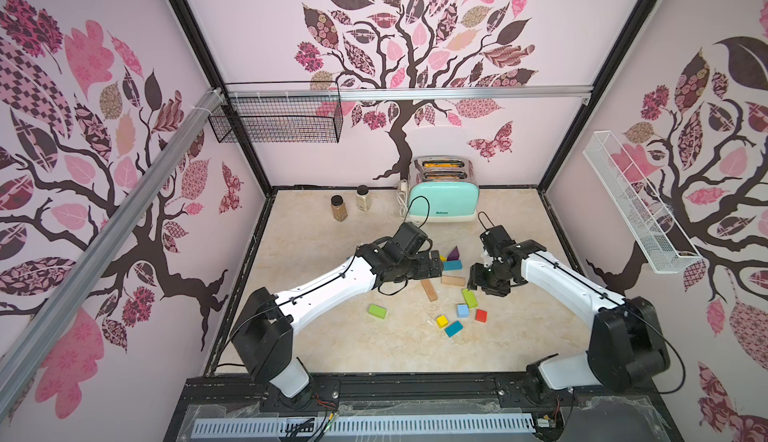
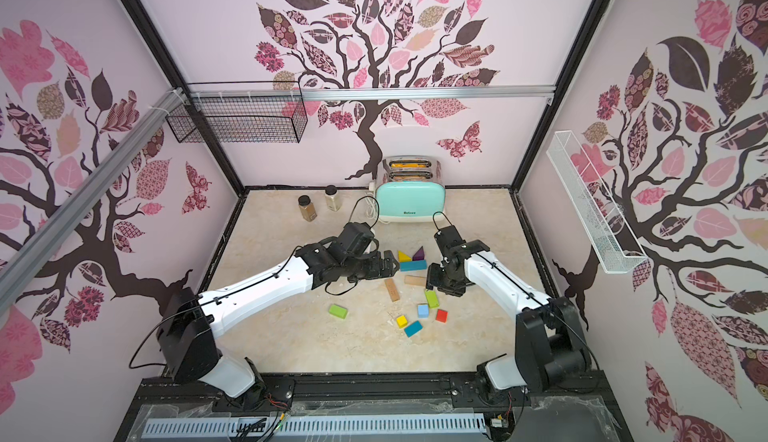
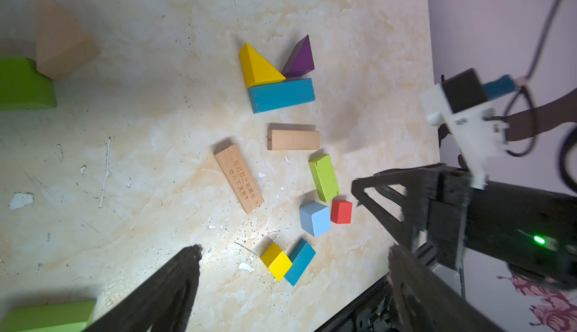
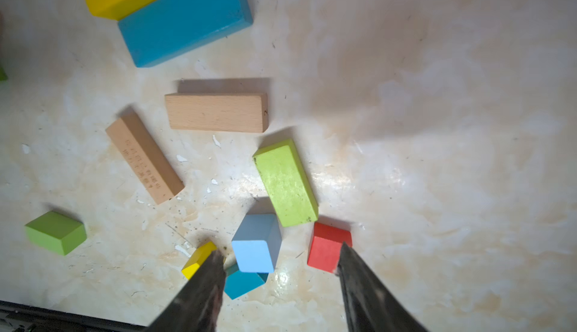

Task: Assemble a carrot with building blocks
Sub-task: Place the building block at the center of the board, then adjust the building block at the center of the board.

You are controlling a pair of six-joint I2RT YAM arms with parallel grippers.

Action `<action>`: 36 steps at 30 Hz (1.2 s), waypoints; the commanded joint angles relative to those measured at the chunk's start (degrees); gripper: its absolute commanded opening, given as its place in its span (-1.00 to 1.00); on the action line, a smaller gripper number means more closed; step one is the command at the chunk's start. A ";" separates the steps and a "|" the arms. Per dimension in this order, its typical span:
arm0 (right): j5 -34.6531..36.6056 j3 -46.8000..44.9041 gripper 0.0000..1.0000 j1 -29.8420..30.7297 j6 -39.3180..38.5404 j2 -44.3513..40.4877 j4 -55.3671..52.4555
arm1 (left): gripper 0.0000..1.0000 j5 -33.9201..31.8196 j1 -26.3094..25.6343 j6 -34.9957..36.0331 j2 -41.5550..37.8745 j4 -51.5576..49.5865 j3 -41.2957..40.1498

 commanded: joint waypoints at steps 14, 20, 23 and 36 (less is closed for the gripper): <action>3.37 0.30 0.05 6.33 -1.41 13.46 7.68 | 0.96 3.13 3.03 0.33 -1.50 2.55 -4.05; 3.59 -1.03 -0.05 9.64 -1.24 12.66 7.18 | 0.96 3.64 3.55 0.73 -0.58 2.65 -3.40; 4.08 -1.10 -0.05 10.40 -1.65 11.30 6.91 | 0.96 3.72 3.60 0.82 -0.27 2.70 -3.17; 9.39 1.96 -0.10 10.62 -2.62 13.59 6.39 | 0.96 3.40 3.84 0.82 0.11 2.76 -2.85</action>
